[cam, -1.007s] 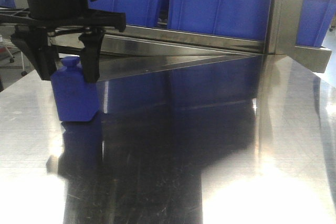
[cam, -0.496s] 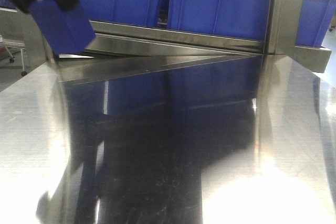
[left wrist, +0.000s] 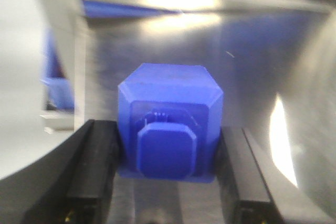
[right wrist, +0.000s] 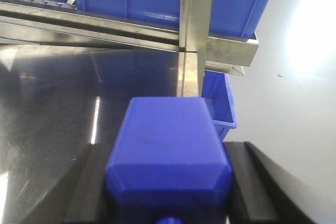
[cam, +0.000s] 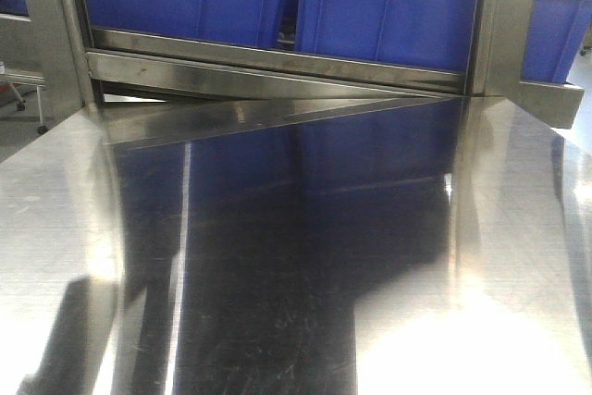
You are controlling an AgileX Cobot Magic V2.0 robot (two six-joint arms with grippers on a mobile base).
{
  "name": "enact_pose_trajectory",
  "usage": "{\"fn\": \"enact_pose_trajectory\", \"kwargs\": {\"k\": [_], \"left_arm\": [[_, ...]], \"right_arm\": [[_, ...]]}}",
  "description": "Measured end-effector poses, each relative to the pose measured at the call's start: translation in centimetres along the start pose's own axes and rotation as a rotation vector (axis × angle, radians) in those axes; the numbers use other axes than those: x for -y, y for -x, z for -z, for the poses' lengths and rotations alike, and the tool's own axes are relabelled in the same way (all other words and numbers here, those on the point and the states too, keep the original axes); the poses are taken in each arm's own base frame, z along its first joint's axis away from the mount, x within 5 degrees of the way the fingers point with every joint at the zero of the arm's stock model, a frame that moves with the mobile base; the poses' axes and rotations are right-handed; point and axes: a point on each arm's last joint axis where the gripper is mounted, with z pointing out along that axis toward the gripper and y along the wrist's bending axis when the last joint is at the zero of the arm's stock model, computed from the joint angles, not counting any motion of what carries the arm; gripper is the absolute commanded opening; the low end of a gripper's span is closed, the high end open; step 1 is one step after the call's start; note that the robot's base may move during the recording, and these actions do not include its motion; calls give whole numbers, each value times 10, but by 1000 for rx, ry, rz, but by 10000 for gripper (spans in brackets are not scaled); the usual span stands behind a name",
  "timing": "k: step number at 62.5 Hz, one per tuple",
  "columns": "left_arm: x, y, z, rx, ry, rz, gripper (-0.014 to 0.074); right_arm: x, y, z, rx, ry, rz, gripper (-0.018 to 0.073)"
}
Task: Pick and sort blue part to right shelf
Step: 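Lift the blue bottle-shaped part with the left gripper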
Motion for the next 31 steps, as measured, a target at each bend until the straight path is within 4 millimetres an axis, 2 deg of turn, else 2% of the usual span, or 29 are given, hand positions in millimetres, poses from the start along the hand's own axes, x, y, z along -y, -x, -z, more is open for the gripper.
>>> {"fn": "enact_pose_trajectory", "kwargs": {"k": [18, 31], "left_arm": [[-7, -21, 57, 256, 31, -8, 298], [-8, -32, 82, 348, 56, -74, 298]], "right_arm": [[0, 0, 0, 0, 0, 0, 382], [0, 0, 0, 0, 0, 0, 382]]}}
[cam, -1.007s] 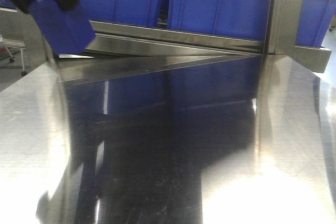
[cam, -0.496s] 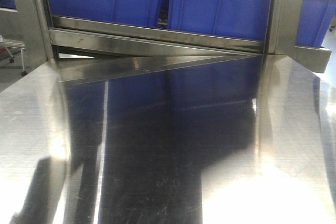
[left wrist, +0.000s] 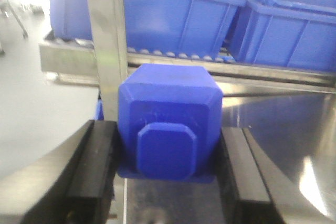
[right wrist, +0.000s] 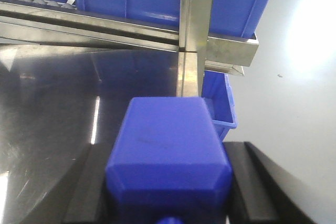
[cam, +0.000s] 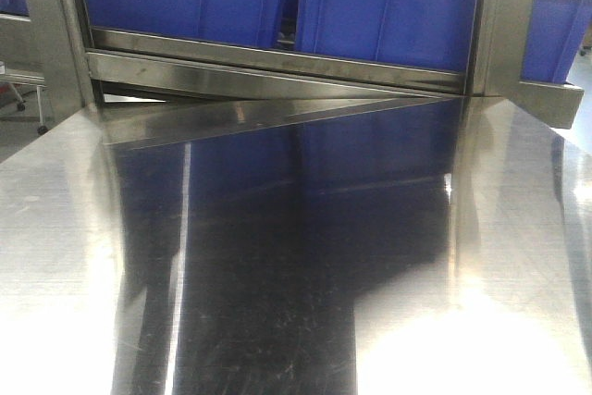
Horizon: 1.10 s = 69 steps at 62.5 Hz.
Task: Pick and sort blue part to right shelf
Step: 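Lift the blue bottle-shaped part with the left gripper, then drive the base to the shelf of blue bins holding both parts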
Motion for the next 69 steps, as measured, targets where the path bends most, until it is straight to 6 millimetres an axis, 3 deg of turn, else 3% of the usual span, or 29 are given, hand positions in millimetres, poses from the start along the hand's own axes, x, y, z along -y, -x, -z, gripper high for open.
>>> {"fn": "enact_pose_trajectory", "kwargs": {"k": [10, 69], "left_arm": [[0, 1, 10, 37, 3, -15, 298], [0, 1, 9, 34, 5, -19, 279]], "right_arm": [[0, 0, 0, 0, 0, 0, 382], [0, 0, 0, 0, 0, 0, 382]]}}
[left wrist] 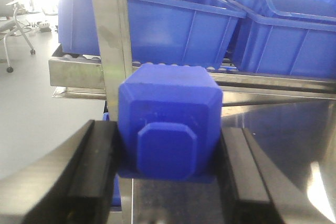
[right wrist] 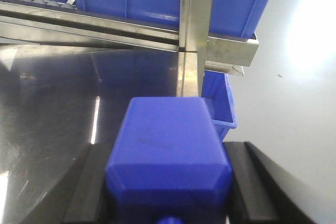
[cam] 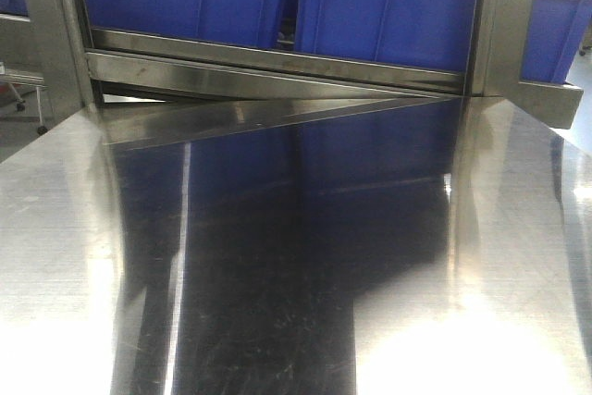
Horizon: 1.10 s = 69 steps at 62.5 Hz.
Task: Pick and sort blue part to right shelf
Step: 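Drive the base to the shelf of blue bins holding both parts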
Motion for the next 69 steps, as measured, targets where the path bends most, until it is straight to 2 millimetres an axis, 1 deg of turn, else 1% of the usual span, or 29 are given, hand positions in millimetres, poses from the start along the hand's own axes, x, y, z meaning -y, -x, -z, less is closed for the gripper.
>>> {"fn": "enact_pose_trajectory", "kwargs": {"k": [69], "left_arm": [[0, 0, 0, -1, 1, -2, 279]], "right_arm": [[0, 0, 0, 0, 0, 0, 382]]}}
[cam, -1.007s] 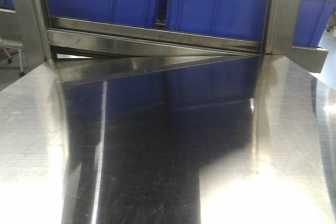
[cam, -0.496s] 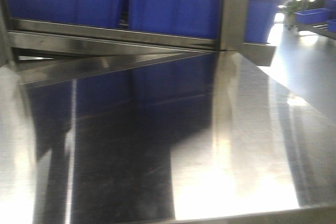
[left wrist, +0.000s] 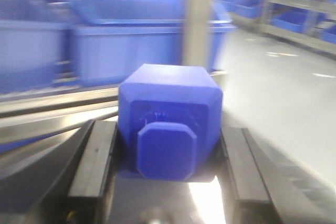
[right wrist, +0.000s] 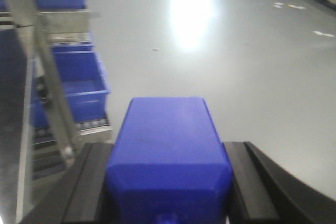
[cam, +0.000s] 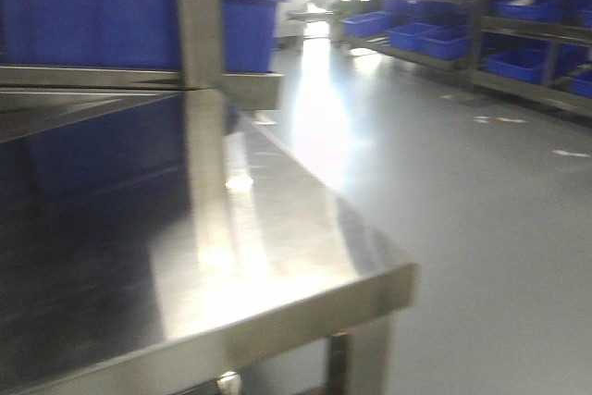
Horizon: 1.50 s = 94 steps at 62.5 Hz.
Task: Pick and sort blue part to right shelf
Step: 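Drive the base to the shelf of blue bins holding both parts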
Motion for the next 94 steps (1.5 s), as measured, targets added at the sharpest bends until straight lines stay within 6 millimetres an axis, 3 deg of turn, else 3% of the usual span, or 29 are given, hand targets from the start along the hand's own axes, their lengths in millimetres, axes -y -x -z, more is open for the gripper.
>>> {"fn": "enact_pose_trajectory", "kwargs": {"k": [94], "left_arm": [[0, 0, 0, 0, 0, 0, 279]], "right_arm": [[0, 0, 0, 0, 0, 0, 382]]}}
